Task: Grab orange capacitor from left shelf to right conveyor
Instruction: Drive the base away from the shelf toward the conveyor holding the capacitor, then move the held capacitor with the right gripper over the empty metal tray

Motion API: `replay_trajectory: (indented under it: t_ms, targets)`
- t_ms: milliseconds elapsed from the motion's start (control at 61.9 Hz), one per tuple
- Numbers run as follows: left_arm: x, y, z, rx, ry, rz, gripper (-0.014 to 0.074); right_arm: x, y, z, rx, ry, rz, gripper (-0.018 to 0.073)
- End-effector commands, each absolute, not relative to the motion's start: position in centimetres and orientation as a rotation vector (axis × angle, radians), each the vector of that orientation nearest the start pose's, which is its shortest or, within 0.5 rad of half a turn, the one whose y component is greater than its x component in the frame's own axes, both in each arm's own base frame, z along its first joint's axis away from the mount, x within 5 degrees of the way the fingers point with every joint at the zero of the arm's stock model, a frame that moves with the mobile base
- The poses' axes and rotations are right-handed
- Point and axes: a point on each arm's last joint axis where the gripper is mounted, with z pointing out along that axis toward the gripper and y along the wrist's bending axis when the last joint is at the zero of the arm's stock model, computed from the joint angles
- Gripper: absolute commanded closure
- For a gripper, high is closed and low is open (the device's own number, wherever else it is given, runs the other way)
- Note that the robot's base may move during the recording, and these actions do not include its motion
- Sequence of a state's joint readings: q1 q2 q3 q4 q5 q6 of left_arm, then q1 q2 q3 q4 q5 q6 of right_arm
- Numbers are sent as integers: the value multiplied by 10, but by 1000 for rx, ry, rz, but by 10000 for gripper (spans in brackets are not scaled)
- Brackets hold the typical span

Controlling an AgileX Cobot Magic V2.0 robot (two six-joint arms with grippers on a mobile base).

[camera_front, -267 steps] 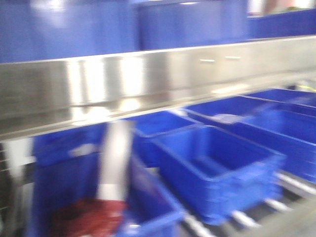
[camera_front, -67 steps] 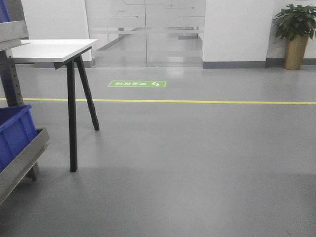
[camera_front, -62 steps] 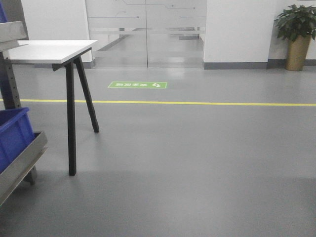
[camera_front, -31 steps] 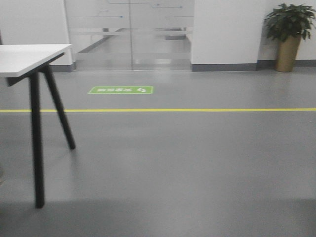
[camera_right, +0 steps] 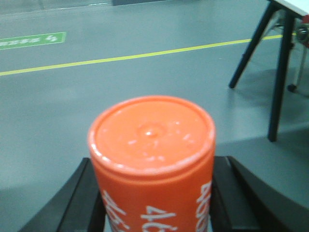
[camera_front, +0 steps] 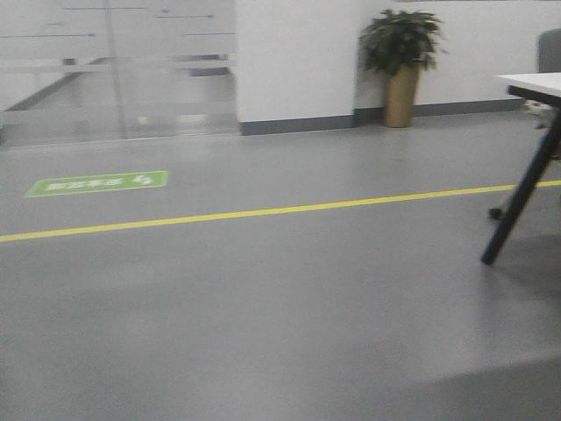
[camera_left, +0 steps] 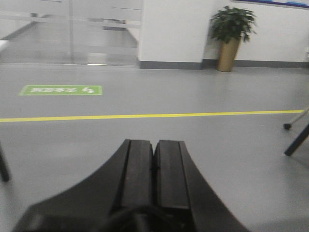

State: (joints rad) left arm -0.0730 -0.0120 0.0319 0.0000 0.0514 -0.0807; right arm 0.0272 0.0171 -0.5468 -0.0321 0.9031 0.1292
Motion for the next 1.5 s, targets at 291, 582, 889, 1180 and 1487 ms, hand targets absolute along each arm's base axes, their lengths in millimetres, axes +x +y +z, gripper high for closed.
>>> replay_trajectory:
  t_ms: [291,582,889,1180,1487]
  targets:
    - [54,-4,209,-3,1442,-131,701,-1,-3,320,82,1759,59,419]
    - [54,-4,209,-3,1442,-131,701,-1,-3,320,82,1759,59,419]
    - [54,-4,209,-3,1442,-131,701,-1,-3,320,82,1759,59,419]
    - [54,-4,209,-3,1442,-131,701,-1,-3,320,82,1759,59,419]
    - [54,-4,209,-3,1442,-131,701,-1,-3,320,82,1759,59,419]
